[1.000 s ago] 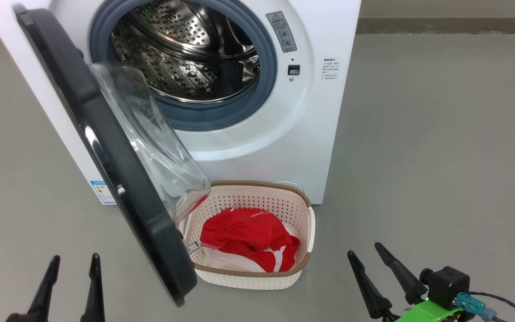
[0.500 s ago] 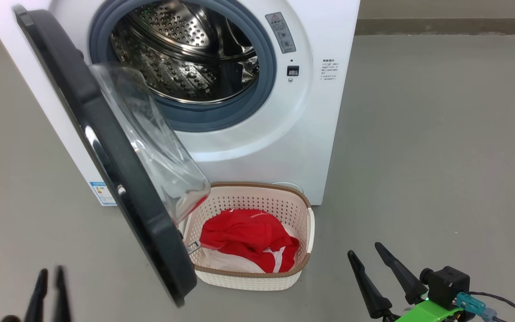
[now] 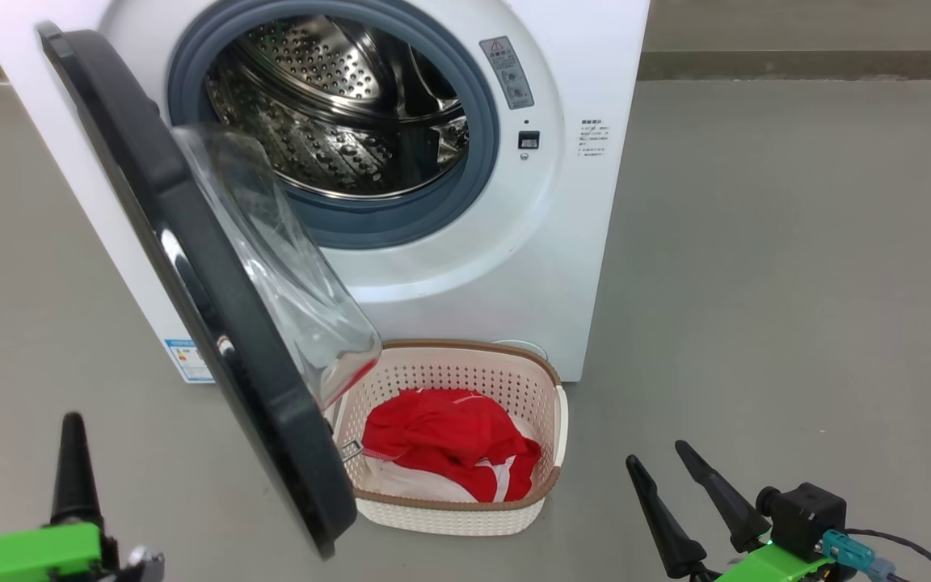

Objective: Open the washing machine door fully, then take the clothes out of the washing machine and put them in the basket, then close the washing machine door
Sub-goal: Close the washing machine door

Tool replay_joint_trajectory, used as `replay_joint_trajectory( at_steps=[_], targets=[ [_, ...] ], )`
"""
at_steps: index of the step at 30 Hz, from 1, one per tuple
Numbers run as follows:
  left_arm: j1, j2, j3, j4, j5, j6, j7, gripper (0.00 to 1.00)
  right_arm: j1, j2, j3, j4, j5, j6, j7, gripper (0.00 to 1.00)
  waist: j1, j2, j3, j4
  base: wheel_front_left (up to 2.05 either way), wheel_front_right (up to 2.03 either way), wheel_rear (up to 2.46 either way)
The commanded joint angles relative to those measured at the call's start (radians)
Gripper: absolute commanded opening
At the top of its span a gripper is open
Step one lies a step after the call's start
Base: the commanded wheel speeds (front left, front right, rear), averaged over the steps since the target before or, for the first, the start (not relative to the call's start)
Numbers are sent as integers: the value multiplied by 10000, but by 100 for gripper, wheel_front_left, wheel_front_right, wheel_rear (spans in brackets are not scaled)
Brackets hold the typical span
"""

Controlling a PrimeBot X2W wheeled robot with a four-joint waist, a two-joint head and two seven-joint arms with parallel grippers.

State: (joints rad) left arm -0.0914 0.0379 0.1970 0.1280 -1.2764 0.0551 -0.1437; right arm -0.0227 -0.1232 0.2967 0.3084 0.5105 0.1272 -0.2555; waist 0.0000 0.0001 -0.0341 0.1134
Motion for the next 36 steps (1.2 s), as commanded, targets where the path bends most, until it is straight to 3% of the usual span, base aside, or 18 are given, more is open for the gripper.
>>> replay_joint_trajectory(
  at_steps=[1,8,16,25,36],
  targets=[
    [-417,125,230,-664,-810,348,205,0,-158,-15,210,-197,30,35,-63,100,0,-1,-27,-10,0,0,0],
    [-283,125,-297,-2353,-3519,1283,1165,0,-135,-43,244,-177,73,35,-63,100,0,-1,-74,-68,0,0,0],
    [-241,126,-959,-3285,-4000,1875,1631,0,-153,-65,290,-186,95,35,-63,100,0,-1,-11,-147,0,0,0],
    [-704,132,-1371,-3184,-3884,2000,1725,0,-213,-66,309,-221,120,35,-63,100,0,-1,224,-327,0,0,0],
    [-1868,126,-2158,-2750,-4047,1806,1581,0,-552,-107,290,-255,135,35,-63,100,0,-1,841,-685,0,0,0]
  ],
)
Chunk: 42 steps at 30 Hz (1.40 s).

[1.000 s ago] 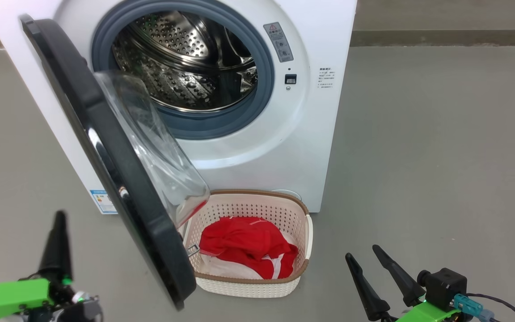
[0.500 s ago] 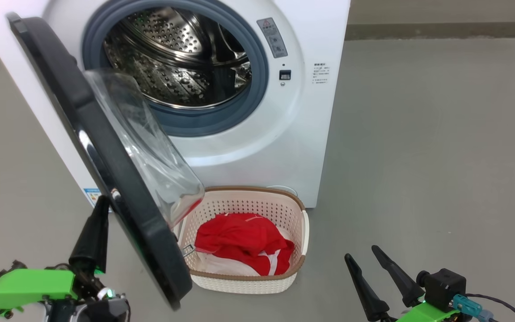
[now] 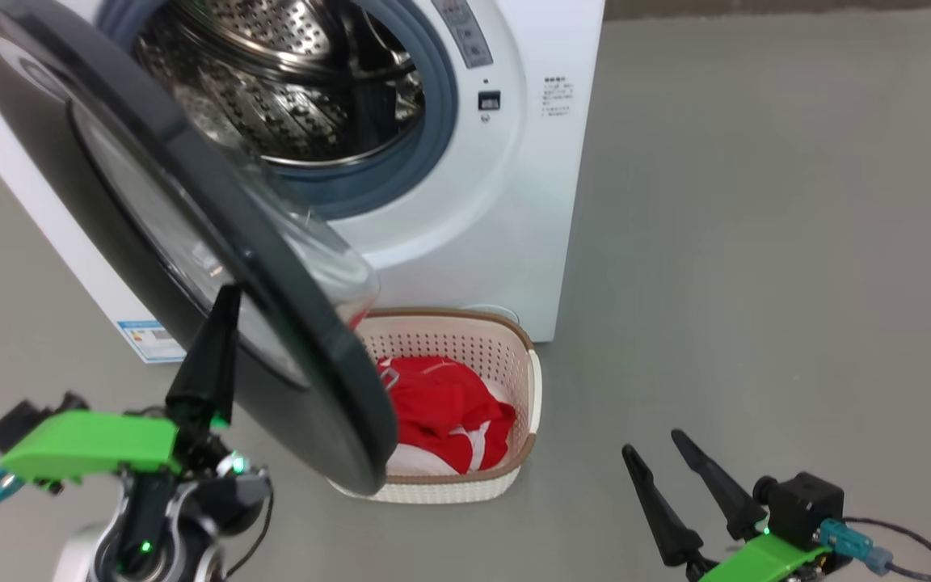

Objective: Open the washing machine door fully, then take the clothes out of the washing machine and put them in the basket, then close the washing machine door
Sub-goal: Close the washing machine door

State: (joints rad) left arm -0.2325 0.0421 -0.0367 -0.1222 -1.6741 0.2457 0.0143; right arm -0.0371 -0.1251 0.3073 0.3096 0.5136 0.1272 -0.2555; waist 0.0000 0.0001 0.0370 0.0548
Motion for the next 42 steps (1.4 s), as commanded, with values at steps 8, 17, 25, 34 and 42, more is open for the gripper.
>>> replay_joint_trajectory(
  at_steps=[8,17,25,34,42],
  targets=[
    [-1738,83,-504,646,-450,-449,-449,0,-741,-97,179,-310,108,35,-63,100,0,-1,698,-413,0,0,0],
    [-3207,82,-1005,1727,-718,-808,-1085,0,-1104,-98,167,-373,101,35,-63,100,0,-1,1338,-817,0,0,0],
    [-4404,82,-1228,2701,-718,-1100,-1300,0,-1346,-81,155,-418,86,35,-63,100,0,-1,1783,-1138,0,0,0],
    [-5947,82,-1303,3884,-670,-1458,-1380,0,-1640,-107,255,-473,82,35,-63,100,0,-1,2366,-1490,0,0,0],
    [-7026,82,-1249,5004,-800,-2007,-1395,0,-1883,-133,288,-493,89,35,-63,100,0,-1,2737,-1616,0,0,0]
  ],
)
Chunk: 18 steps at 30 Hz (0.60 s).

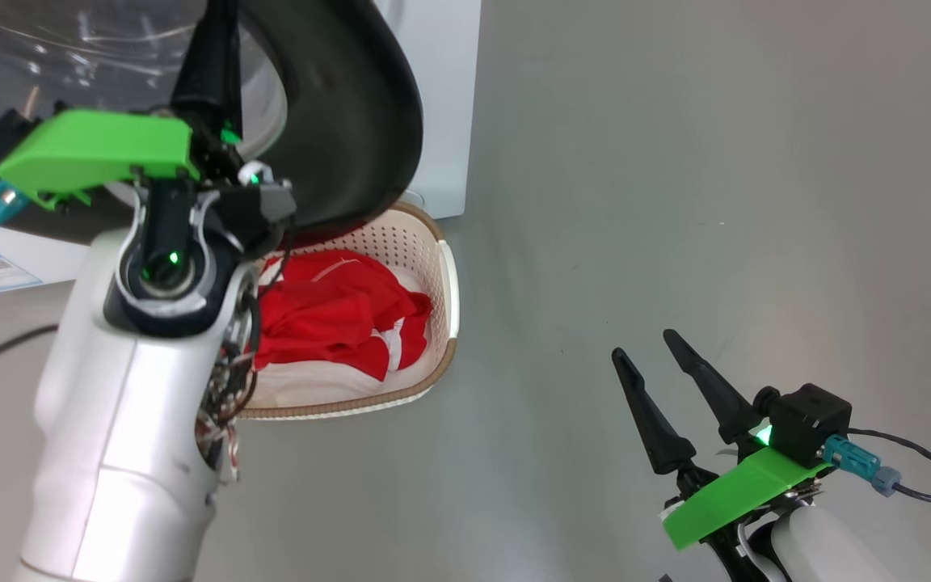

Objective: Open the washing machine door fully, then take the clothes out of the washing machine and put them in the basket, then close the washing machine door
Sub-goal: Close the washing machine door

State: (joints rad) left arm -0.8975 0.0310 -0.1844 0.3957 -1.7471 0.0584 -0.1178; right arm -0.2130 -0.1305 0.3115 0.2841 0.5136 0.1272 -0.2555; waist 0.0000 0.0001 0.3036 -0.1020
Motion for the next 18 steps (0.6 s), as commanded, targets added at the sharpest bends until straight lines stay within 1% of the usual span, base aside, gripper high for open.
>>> replay_joint_trajectory(
  at_steps=[1,7,12,13,14,15,18],
  targets=[
    [-497,193,192,-39,-104,-198,-83,0,-138,-81,248,-235,90,35,-63,100,0,-1,87,-48,0,0,0],
    [-993,193,-189,651,-365,-618,7,0,-192,-98,318,-166,94,35,-63,100,0,-1,49,-61,0,0,0],
    [-782,193,-419,1020,-577,-954,88,0,-111,-88,319,-107,101,35,-63,100,0,-1,-235,-11,0,0,0],
    [-685,193,-442,1065,-583,-997,80,29,-74,-88,314,-95,104,35,-63,100,0,-1,-319,13,0,0,0],
    [-560,193,-465,1111,-570,-1025,52,98,-28,-90,297,-86,107,35,-63,100,0,-1,-417,52,0,0,0],
    [-418,193,-457,1160,-621,-1025,6,100,30,-90,277,-73,109,35,-63,100,0,-1,-527,92,0,0,0],
    [79,220,-523,1197,-567,-1163,26,100,211,-86,265,-35,116,35,-63,100,0,-1,-904,202,0,0,0]
  ],
)
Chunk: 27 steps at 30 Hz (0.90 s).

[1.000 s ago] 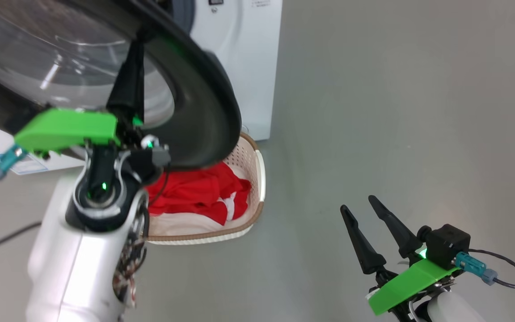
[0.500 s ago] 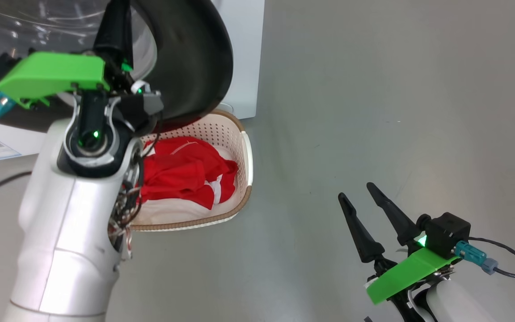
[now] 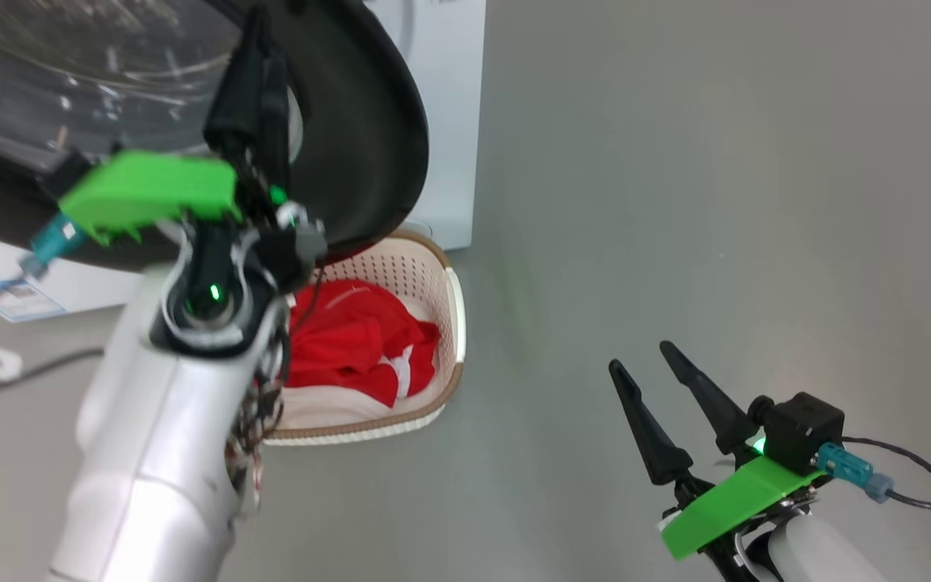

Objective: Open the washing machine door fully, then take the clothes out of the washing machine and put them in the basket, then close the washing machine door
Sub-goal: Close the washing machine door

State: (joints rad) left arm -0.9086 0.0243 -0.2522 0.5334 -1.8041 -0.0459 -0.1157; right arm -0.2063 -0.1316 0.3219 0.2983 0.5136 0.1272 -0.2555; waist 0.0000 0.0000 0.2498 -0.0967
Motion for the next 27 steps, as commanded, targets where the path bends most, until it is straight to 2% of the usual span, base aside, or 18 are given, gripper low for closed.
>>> replay_joint_trajectory(
  at_steps=[1,6,8,9,12,15,19,23,27],
  targets=[
    [397,343,96,-188,70,-177,40,100,198,-67,168,-165,123,35,-63,100,0,0,-509,177,0,0,0],
    [1540,941,-287,-314,1125,-527,-484,100,460,-26,144,-158,135,35,-63,100,0,0,-1176,294,0,0,0],
    [1996,1240,-532,-337,1831,-593,-854,100,569,-35,115,-164,136,35,-63,100,0,0,-1399,363,0,0,0],
    [1996,1240,-532,-337,1831,-593,-854,100,569,-35,115,-164,136,35,-63,100,0,0,-1399,363,0,0,0],
    [2612,1746,-876,-332,3104,-605,-1248,100,737,-42,48,-182,159,35,-63,100,0,0,-1710,450,0,0,0],
    [3169,2193,-869,-427,4507,-438,-1430,100,887,0,-71,-242,248,35,-63,100,0,0,-1942,518,0,0,0],
    [4095,2461,-31,-1151,6585,-229,-1455,100,1054,49,-144,-327,237,35,-63,100,0,0,-2189,581,0,0,0],
    [5344,2507,844,-2262,8681,-105,-1457,100,1213,106,-200,-394,214,35,-63,100,0,0,-2402,584,0,0,0],
    [6578,2401,1530,-3326,10316,37,-1458,100,1312,136,-346,-485,184,35,-63,100,0,0,-2561,589,0,0,0]
  ],
)
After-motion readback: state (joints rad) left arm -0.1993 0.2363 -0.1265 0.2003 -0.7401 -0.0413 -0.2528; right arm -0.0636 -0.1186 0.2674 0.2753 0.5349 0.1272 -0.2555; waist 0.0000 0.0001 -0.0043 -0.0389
